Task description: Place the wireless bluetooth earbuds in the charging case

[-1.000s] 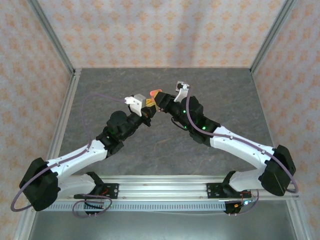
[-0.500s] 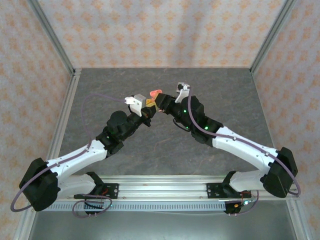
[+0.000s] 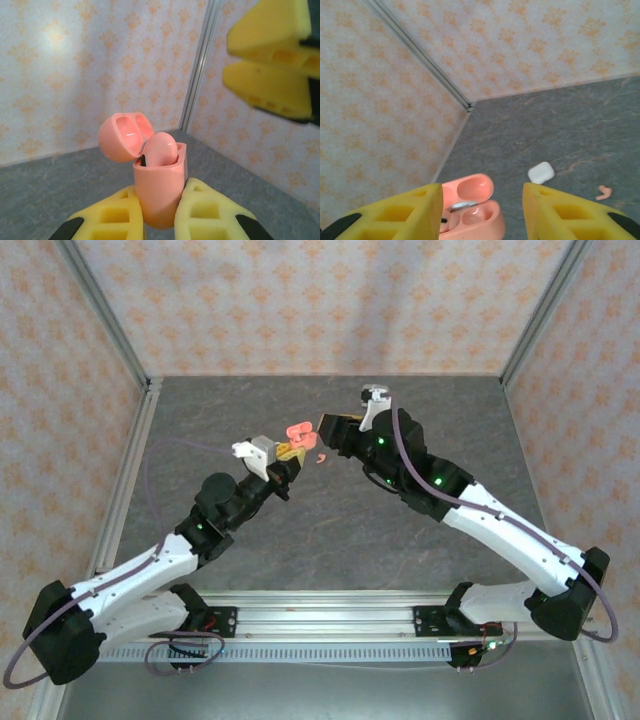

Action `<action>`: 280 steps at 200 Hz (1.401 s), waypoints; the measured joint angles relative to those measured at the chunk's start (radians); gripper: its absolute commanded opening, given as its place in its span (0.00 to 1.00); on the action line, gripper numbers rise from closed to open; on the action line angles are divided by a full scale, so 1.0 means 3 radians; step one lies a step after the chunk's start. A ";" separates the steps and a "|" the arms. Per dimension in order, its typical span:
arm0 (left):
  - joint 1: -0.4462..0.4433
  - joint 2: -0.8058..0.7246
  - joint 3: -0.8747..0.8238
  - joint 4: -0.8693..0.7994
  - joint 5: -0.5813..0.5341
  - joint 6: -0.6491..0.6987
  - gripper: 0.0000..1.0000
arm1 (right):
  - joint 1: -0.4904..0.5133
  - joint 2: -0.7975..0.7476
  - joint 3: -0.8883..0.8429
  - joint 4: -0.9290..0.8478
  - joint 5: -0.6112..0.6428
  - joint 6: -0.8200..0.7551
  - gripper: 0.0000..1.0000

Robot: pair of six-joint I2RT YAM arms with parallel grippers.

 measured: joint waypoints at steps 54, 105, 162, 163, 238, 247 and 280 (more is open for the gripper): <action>0.0000 -0.0449 -0.0408 -0.0436 0.0230 -0.0032 0.00 | -0.0416 0.0366 0.0188 -0.0543 -0.0234 -0.0032 0.47; 0.0000 -0.0908 -0.0968 -0.0624 0.0201 -0.0201 0.00 | -0.0708 0.1114 0.0351 -0.0797 -0.0694 -0.0031 0.47; 0.0003 -0.1493 -0.1214 -0.0985 -0.0067 -0.0257 0.00 | -0.0894 0.2118 0.0804 -0.0923 -0.0938 -0.0048 0.46; 0.0003 -0.1508 -0.1219 -0.0996 -0.0075 -0.0258 0.00 | -0.0894 0.2144 0.0824 -0.0930 -0.0937 -0.0051 0.46; 0.0024 -0.1629 -0.1349 -0.1237 -0.0203 -0.0257 0.00 | -0.0894 0.3245 0.1993 -0.1467 -0.0899 -0.0210 0.45; 0.0025 -0.1541 -0.1349 -0.1217 -0.0187 -0.0257 0.00 | -0.0894 0.3306 0.2035 -0.1514 -0.0898 -0.0212 0.45; 0.0042 -0.1008 -0.1287 -0.1076 0.0019 -0.0256 0.00 | -0.0894 0.3468 0.2106 -0.1663 -0.0851 -0.0220 0.44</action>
